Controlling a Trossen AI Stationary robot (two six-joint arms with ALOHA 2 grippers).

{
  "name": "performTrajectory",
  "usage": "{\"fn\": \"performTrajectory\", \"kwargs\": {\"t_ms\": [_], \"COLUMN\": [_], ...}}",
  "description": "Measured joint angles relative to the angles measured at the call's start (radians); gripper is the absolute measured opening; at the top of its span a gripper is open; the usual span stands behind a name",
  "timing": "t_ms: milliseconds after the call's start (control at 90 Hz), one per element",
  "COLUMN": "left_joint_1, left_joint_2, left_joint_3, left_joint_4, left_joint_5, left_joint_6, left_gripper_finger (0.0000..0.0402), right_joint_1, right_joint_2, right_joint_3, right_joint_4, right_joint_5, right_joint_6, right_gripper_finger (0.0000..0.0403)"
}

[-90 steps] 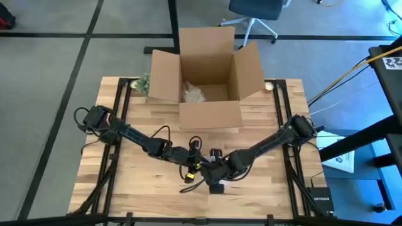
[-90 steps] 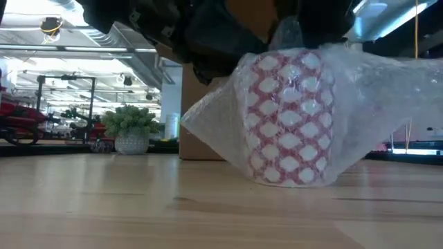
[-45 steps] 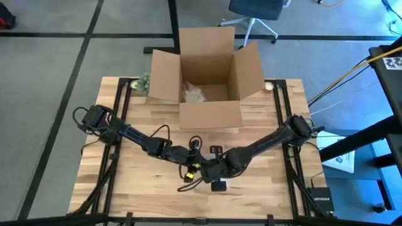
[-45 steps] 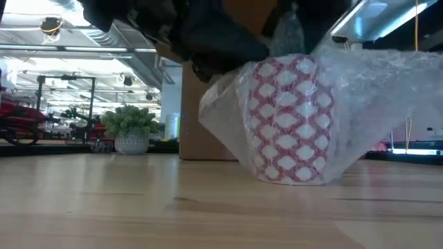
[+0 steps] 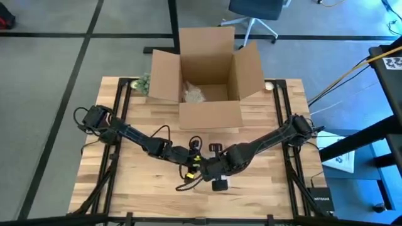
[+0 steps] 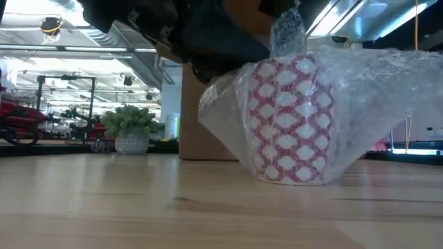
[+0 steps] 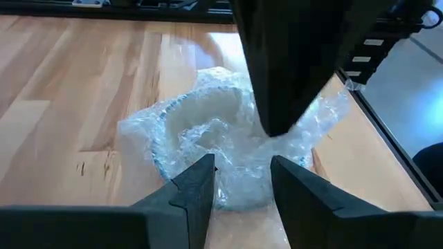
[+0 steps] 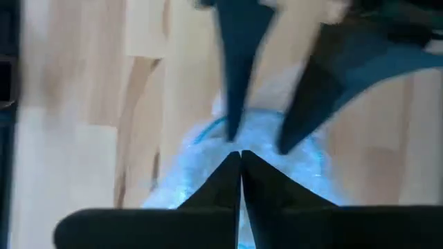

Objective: Wrap mug
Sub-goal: Wrap the red mug with the bubble wrap

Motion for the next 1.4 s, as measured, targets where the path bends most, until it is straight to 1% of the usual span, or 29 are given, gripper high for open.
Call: {"fn": "performTrajectory", "kwargs": {"t_ms": [144,244,322,433,511,633,744,833,889,933,978,1067,1144,1200,1322,1400], "left_joint_1": [0.000,-0.006,-0.020,-0.041,-0.046,-0.045,-0.038,-0.017,0.001,0.017,0.033,0.059,0.069,0.062,0.025,0.001], "left_joint_2": [0.000,0.000,-0.021,-0.084,-0.132,-0.197,-0.229,-0.210,-0.191,-0.173,-0.154,-0.105,-0.065,-0.048,-0.023,-0.021], "left_joint_3": [0.000,-0.001,-0.002,-0.002,0.000,0.000,0.000,-0.010,-0.016,-0.021,-0.021,-0.021,-0.022,-0.022,-0.022,-0.023], "left_joint_4": [-0.002,0.001,-0.017,-0.073,-0.160,-0.333,-0.428,-0.477,-0.471,-0.448,-0.418,-0.328,-0.235,-0.170,-0.073,-0.056], "left_joint_5": [-0.001,-0.002,-0.002,-0.005,-0.050,-0.169,-0.274,-0.288,-0.289,-0.279,-0.239,-0.117,0.016,0.076,0.099,0.091], "left_joint_6": [-0.001,-0.003,-0.003,0.005,0.012,0.024,0.030,0.041,0.055,0.073,0.093,0.108,0.095,0.093,0.063,0.025], "left_gripper_finger": [0.0127,0.0127,0.0127,0.0127,0.0127,0.0127,0.0127,0.0127,0.0127,0.0127,0.0127,0.0127,0.0127,0.0127,0.0127,0.0127], "right_joint_1": [-0.027,-0.028,-0.028,-0.027,-0.027,-0.027,-0.025,-0.026,-0.026,-0.026,-0.026,-0.026,-0.026,-0.025,-0.023,-0.018], "right_joint_2": [0.000,0.000,-0.008,-0.007,-0.006,-0.003,-0.002,-0.002,-0.002,-0.002,-0.001,-0.001,-0.001,-0.001,0.000,0.000], "right_joint_3": [-0.120,-0.205,-0.252,-0.270,-0.271,-0.256,-0.253,-0.253,-0.252,-0.252,-0.252,-0.252,-0.252,-0.252,-0.253,-0.253], "right_joint_4": [0.156,0.236,0.287,0.305,0.313,0.309,0.313,0.310,0.312,0.314,0.317,0.318,0.317,0.318,0.326,0.350], "right_joint_5": [-0.049,-0.009,0.000,-0.001,-0.003,-0.005,-0.005,-0.010,-0.013,-0.013,-0.013,-0.012,-0.012,-0.013,-0.020,-0.030], "right_joint_6": [-0.010,0.021,0.047,0.073,0.053,0.017,-0.008,-0.014,-0.031,-0.039,-0.043,-0.044,-0.044,-0.044,-0.070,-0.127], "right_gripper_finger": [0.0001,0.0001,0.0001,0.0001,0.0001,0.0001,0.0001,0.0001,0.0001,0.0001,0.0001,0.0001,0.0001,0.0001,0.0001,0.0001]}}
